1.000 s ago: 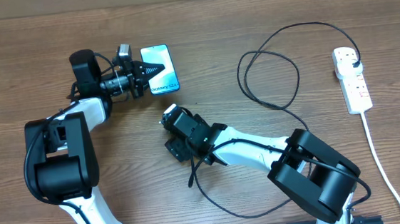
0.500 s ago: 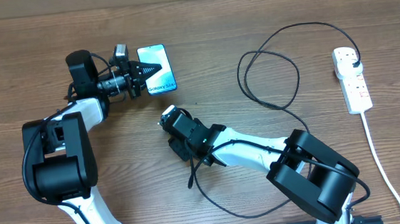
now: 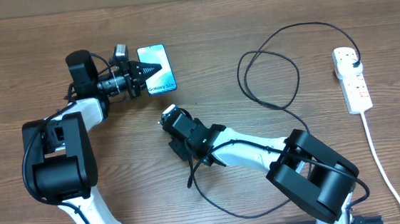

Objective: Plug charger to phone and switch on socket
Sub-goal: 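Grasp the USB-C plug with the right gripper and lift it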

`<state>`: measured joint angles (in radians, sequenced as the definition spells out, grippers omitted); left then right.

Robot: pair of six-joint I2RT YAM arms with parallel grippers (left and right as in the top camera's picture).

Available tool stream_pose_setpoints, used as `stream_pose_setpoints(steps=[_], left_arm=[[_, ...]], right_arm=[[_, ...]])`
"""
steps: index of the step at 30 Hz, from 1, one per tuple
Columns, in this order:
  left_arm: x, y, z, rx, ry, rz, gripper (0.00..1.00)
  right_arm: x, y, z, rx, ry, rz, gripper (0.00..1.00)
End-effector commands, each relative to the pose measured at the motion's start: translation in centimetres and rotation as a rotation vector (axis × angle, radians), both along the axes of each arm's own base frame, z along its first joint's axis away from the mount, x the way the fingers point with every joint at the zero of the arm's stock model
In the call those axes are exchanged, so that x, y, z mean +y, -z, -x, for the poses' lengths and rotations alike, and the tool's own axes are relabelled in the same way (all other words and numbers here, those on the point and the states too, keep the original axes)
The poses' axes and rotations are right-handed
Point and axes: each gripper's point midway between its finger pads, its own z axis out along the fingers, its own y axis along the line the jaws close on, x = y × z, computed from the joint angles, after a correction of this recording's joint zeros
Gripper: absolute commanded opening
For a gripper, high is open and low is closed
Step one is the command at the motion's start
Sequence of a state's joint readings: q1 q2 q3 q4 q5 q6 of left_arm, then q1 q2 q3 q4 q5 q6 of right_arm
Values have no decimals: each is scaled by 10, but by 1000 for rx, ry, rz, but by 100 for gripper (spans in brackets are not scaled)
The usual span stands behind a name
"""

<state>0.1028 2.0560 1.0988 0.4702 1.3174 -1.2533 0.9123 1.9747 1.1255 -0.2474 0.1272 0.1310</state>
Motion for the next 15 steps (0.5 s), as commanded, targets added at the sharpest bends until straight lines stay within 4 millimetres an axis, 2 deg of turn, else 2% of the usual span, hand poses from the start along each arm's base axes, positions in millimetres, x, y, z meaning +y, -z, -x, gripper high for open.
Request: stream_pose_setpoints(steps=[1, 6, 9, 10, 13, 15], left_arm=[[0, -10, 1, -45, 32, 9, 4], [0, -10, 1, -45, 32, 9, 4], [0, -10, 1, -45, 34, 9, 4], [0, -10, 1, -45, 35, 10, 4], [0, -10, 2, -60, 40, 7, 4], [0, -10, 2, -61, 39, 6, 4]], right_arm=[[-10, 23, 5, 30, 5, 61, 18], [-11, 23, 4, 31, 10, 61, 12], [-13, 22, 2, 42, 28, 61, 4], [-13, 20, 2, 52, 40, 64, 4], [-11, 5, 8, 131, 95, 54, 4], [-10, -17, 12, 198, 125, 3, 4]])
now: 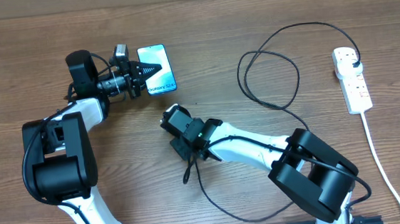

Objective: Plug charger to phone and switch on socket
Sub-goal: 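Grasp the USB-C plug with the right gripper and lift it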

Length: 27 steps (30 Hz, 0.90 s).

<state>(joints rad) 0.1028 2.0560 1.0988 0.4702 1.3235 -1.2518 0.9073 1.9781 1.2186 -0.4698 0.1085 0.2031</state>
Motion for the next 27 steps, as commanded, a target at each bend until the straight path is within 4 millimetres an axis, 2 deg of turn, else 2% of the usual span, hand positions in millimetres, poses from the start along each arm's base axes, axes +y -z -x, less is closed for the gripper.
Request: stream_pose_setpoints(steps=[1, 6, 12, 17, 21, 27], left_arm=[[0, -10, 1, -59, 34, 4, 4], [-1, -11, 4, -76, 56, 10, 4], [-4, -14, 10, -124, 92, 13, 4], [-10, -14, 12, -129, 111, 15, 4], [-24, -13, 14, -132, 131, 8, 4], [-42, -3, 9, -82, 93, -32, 4]], right_arm=[[3, -22, 2, 105, 88, -104, 4], [4, -65, 1, 262, 86, -332, 4], [-6, -99, -6, 398, 9, -551, 4], [-22, -107, -11, 496, 8, -691, 4], [-37, -123, -11, 578, -48, -891, 4], [-54, -114, -5, 623, -42, -967, 4]])
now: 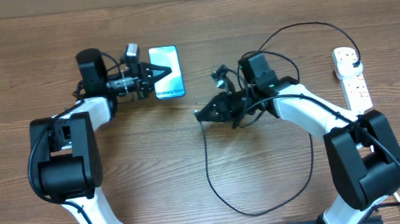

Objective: Plug charger to phone and switch on socket
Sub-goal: 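Grasp the USB-C plug with the right gripper and lift it, then move the held plug with the right gripper to the phone's bottom port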

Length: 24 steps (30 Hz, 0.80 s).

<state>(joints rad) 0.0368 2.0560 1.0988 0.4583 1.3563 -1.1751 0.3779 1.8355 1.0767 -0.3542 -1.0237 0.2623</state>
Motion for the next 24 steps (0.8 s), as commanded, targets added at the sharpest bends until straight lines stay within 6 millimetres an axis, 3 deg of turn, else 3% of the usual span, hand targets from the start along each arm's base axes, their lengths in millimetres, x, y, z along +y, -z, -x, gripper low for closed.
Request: stream_pose_setpoints(steps=[1, 9, 15, 24], left_arm=[[-14, 1, -6, -6, -17, -34, 5], [-39, 7, -1, 13, 2, -59, 4], [-40, 6, -1, 2, 4, -57, 4], [-42, 1, 1, 32, 19, -32, 4]], right_arm=[[1, -15, 20, 31, -67, -126, 4], [5, -25, 18, 15, -84, -194, 4], [7, -29, 16, 38, -70, -204, 4], [11, -40, -6, 29, 1, -221, 4]])
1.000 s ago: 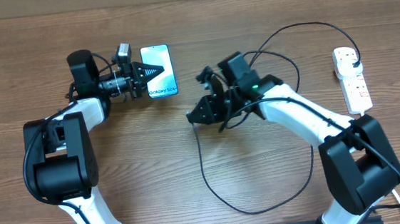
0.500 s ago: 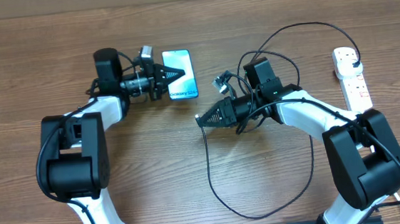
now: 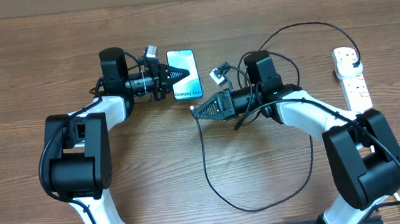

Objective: Plug charger to phone and switch on socket
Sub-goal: 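Move the held plug with the right gripper to the phone's bottom port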

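Note:
The phone lies face up at the back middle of the table, its screen reading Galaxy. My left gripper reaches in from the left, its pointed black fingers shut on the phone's left edge. My right gripper points left, just below and right of the phone, shut on the end of the black charger cable. The plug itself is too small to make out. The cable loops down toward the front edge and back up. The white socket strip lies at the far right with a black plug in its top outlet.
More black cable curls in loops behind my right arm, between the phone and the socket strip. A white lead runs from the strip to the front right edge.
My left gripper and the phone have shifted to the right, closer to my right gripper. My right gripper sits slightly further left and up, still holding the cable end.
At first the phone sat at the back left in my left gripper, and my right gripper was low at the table's middle left with the cable. By 0.8 s ago my right arm pointed left from the right side. The phone has stood further right each time.

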`<state>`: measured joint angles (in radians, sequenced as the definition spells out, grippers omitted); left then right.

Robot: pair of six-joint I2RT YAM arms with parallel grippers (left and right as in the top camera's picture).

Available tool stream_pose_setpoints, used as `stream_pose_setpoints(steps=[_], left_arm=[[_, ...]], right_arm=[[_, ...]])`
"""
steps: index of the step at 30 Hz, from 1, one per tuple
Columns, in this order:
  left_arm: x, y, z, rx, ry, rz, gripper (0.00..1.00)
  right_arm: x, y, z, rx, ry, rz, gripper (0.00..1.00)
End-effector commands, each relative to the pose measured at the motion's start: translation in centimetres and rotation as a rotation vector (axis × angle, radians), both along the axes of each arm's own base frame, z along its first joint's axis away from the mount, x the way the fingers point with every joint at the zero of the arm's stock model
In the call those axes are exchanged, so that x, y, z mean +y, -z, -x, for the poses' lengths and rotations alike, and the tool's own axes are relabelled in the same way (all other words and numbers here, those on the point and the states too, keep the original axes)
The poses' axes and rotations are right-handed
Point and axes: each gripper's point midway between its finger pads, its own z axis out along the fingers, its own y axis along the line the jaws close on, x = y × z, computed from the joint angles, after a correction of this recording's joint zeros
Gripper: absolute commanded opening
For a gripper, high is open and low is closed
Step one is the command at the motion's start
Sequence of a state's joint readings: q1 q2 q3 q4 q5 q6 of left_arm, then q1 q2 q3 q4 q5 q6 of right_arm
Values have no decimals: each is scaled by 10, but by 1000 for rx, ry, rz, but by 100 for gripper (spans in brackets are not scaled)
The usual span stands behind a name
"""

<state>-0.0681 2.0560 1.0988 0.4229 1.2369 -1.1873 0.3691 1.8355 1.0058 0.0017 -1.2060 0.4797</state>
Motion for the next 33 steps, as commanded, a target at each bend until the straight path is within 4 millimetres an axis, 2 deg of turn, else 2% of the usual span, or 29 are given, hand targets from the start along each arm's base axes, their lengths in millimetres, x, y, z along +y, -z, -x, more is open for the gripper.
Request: stream_pose_setpoints(steps=[1, 5, 9, 11, 23, 33], left_arm=[[-2, -14, -1, -22, 25, 31, 4], [-6, -22, -5, -33, 19, 45, 5], [-9, -22, -7, -26, 1, 41, 5], [-11, -22, -7, -21, 0, 40, 5], [-23, -27, -2, -14, 31, 58, 5], [-24, -30, -1, -9, 35, 66, 5]], right_arm=[[-2, -9, -4, 47, 32, -4, 4], [-16, -11, -12, 70, 55, -20, 4], [-40, -11, -25, 109, 109, -28, 4], [-45, -13, -26, 113, 111, -41, 4], [-21, -13, -9, 107, 42, -38, 4], [-18, -16, -13, 135, 63, -36, 4]])
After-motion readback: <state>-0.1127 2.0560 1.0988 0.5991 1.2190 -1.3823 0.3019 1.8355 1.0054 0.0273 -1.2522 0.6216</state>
